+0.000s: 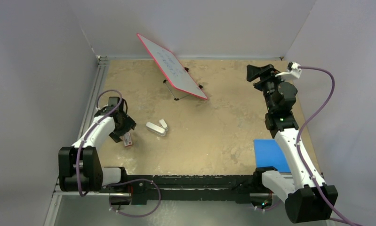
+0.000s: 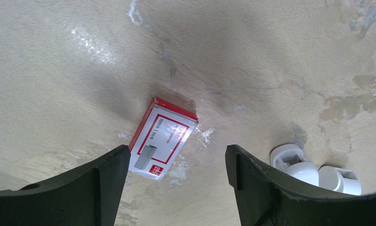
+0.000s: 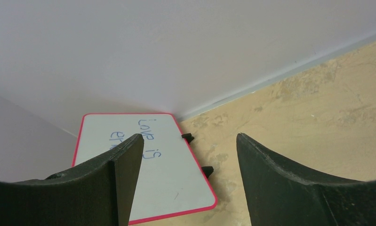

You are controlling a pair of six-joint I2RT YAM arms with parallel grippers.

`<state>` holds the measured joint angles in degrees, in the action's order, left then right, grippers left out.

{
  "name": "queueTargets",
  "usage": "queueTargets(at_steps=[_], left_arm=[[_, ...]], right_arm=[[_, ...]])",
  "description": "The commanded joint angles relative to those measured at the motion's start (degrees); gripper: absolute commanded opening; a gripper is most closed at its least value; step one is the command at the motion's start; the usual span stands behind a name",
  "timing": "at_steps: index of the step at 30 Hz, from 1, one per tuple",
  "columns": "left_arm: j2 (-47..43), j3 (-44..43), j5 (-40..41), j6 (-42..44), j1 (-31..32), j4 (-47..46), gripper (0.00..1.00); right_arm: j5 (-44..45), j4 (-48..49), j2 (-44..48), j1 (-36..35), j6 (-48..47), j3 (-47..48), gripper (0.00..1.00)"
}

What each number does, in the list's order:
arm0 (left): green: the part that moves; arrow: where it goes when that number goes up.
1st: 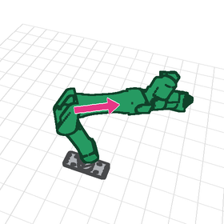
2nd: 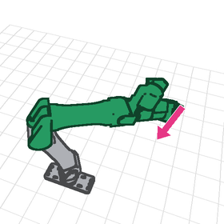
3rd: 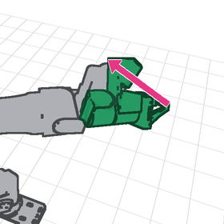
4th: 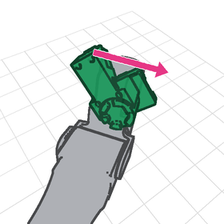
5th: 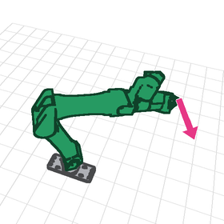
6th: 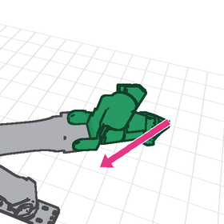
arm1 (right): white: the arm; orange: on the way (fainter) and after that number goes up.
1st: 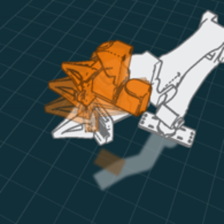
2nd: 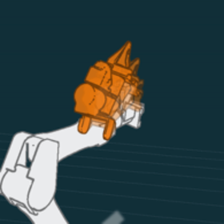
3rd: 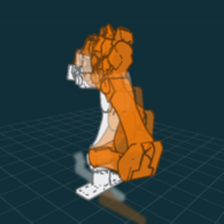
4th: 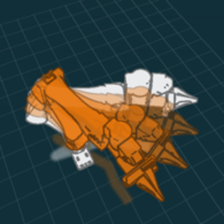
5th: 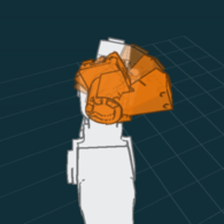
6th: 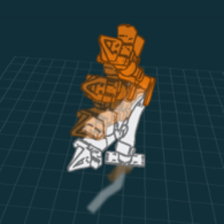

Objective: Load the staples into the stapler

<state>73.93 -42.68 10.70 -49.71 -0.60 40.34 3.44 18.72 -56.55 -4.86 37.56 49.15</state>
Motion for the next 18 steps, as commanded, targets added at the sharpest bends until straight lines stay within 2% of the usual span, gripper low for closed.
queueTargets(at_steps=[1,9,13,16,18], left_arm=[[-1.63,0.30,2.60,-2.91,0.25,1.04,0.71],[3.42,4.46,-2.83,-2.87,0.25,-3.08,0.70],[3.10,6.11,-6.64,-0.19,0.20,-6.50,0.60],[2.78,6.39,-9.03,1.93,0.22,-7.46,0.48],[2.91,5.85,-9.54,2.64,2.35,-7.39,0.43]], right_arm=[[-0.26,1.41,1.02,-0.20,0.35,0.16,0.75],[-0.34,1.34,-0.16,-0.18,0.37,0.94,0.74],[-0.74,2.35,-1.63,-0.21,0.29,1.72,0.73],[-2.35,2.71,-2.13,-0.24,1.03,1.62,0.73],[-3.07,2.47,-2.54,-0.20,1.63,1.45,0.72]])
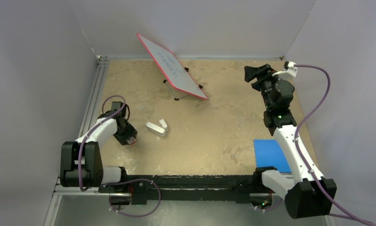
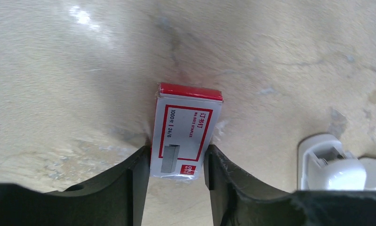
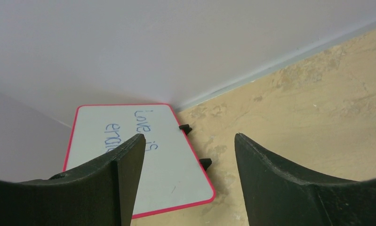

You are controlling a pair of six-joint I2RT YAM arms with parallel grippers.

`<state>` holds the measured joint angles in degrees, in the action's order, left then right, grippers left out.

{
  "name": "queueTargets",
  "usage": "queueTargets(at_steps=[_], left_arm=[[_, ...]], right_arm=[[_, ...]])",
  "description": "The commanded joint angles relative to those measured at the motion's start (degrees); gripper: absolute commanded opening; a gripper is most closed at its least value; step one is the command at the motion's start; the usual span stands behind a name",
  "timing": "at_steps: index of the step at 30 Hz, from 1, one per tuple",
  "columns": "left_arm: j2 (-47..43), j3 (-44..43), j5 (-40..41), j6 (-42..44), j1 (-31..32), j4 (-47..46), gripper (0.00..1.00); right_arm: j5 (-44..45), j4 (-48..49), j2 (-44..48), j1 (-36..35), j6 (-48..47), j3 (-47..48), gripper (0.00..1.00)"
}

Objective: Load the staples into the stapler

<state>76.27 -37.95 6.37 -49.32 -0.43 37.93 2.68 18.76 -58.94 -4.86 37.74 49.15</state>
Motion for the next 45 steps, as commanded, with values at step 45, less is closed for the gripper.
queueTargets(at_steps=[45], left_arm=[[36.29,-36.64,-13.61,32.76,57.72,-24.58,0.46]], right_arm=[[-15.28,-7.01,-5.75,-0.32,6.04,-18.74,0.57]])
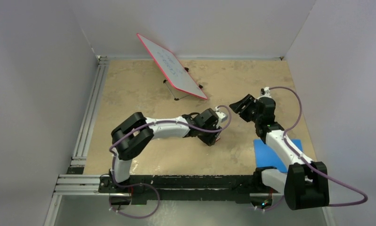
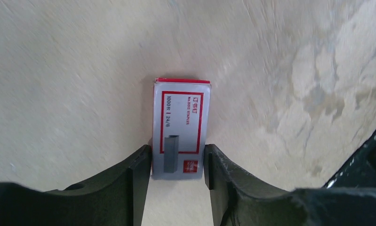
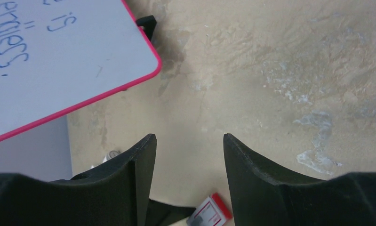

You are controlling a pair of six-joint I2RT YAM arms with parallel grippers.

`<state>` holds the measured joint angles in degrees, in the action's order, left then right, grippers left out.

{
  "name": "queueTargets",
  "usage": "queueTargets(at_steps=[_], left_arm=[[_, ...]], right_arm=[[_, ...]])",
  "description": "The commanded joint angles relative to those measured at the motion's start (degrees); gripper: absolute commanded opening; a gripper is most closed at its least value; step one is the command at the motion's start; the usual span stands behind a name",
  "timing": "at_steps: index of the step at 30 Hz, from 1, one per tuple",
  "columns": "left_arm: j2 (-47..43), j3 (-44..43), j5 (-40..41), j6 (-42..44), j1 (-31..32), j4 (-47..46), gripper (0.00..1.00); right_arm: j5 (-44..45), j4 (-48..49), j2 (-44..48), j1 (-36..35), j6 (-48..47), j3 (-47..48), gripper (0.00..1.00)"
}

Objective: Load the staples into the stapler

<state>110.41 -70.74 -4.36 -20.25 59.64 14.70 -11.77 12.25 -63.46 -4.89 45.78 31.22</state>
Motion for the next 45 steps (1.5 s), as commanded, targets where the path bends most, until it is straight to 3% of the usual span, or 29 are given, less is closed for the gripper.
queueTargets(at_steps=[1,5,10,16,23,32,39,45], left_arm=[[2.17,-3.88,-3.21,3.99,-2.48,-1.77,0.47],[2.16,-4.34,-1.78,3.53,-2.85,-0.55,0.59],[-2.36,-2.21,-2.82,-0.97,-3.03,-0.12,0.64],[-10.43,9.03,0.95,-22.25,-3.04,-2.31,0.64],[-13.99,17.29,0.86,-34.18,-3.85,-10.20,0.54],[-11.23,22.24,-7.41,-40.73,-9.44,-21.63,0.52],[-9.75,24.49,-9.16,-44.64,-9.73,-26.41,0.39],[-8.86,25.78,-11.41,-46.32,-10.52,-29.21,0.35]], right_arm=[[0.14,-0.55,-1.26,-0.30,-2.24,-1.23,0.56],[1.02,-0.26,-1.52,-0.30,-2.68,-2.82,0.54],[0.86,0.53,-3.25,-0.43,-4.04,-4.97,0.54],[3.28,2.42,-5.44,-4.72,-0.94,-7.19,0.53],[5.13,4.76,-10.07,-10.40,1.25,-6.75,0.42],[2.28,4.95,-9.48,-11.56,1.20,-8.99,0.42],[0.04,4.67,-9.02,-12.04,2.15,-10.81,0.32],[-1.94,5.24,-8.42,-12.59,4.59,-12.02,0.26]])
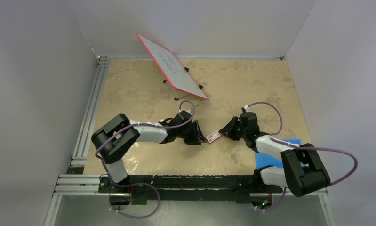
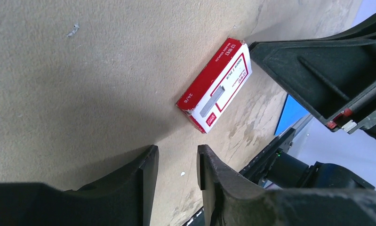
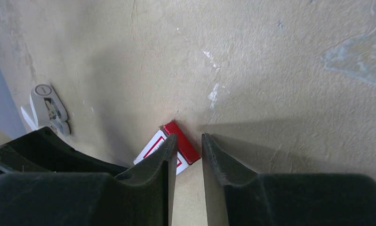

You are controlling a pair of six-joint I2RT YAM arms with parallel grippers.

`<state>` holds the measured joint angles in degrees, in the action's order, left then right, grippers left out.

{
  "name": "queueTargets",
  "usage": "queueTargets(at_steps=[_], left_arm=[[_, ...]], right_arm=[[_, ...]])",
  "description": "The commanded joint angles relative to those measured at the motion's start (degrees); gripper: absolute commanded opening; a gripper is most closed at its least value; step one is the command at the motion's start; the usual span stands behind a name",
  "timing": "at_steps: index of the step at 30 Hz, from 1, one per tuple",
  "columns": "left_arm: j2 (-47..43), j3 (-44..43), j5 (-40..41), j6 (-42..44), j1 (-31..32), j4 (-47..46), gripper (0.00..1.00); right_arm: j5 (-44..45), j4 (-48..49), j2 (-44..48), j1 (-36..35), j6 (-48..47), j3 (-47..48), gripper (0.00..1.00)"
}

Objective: Load the staples into the stapler

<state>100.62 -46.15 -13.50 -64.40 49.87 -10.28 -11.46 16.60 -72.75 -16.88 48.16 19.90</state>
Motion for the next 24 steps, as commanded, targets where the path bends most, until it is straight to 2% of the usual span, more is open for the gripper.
queueTargets(at_steps=[1,6,13,19,24], left_arm=[[1.19,1.45,-2.89,-2.41,-1.08,-4.96,0.35],[2.45,2.33,-7.14,-3.81,-3.25,-8.26,0.31],[1.80,4.75,-9.23,-3.94,-7.47,-10.25,0.22],[1.60,5.38,-12.91,-2.94,-8.95,-13.24,0.20],[-1.03,5.90,-8.61,-1.47,-9.14,-8.62,0.24]], right_arm=[[-2.77,1.19,0.98,-0.76,3.16,-1.04,0.23],[-4.21,4.45,2.52,-1.99,8.67,-3.37,0.16],[-4.42,7.05,3.58,-4.66,12.58,-3.51,0.13],[-3.26,9.43,1.19,-8.12,15.31,-2.83,0.12],[3.73,-0.21,5.82,-8.25,11.37,1.76,0.20]])
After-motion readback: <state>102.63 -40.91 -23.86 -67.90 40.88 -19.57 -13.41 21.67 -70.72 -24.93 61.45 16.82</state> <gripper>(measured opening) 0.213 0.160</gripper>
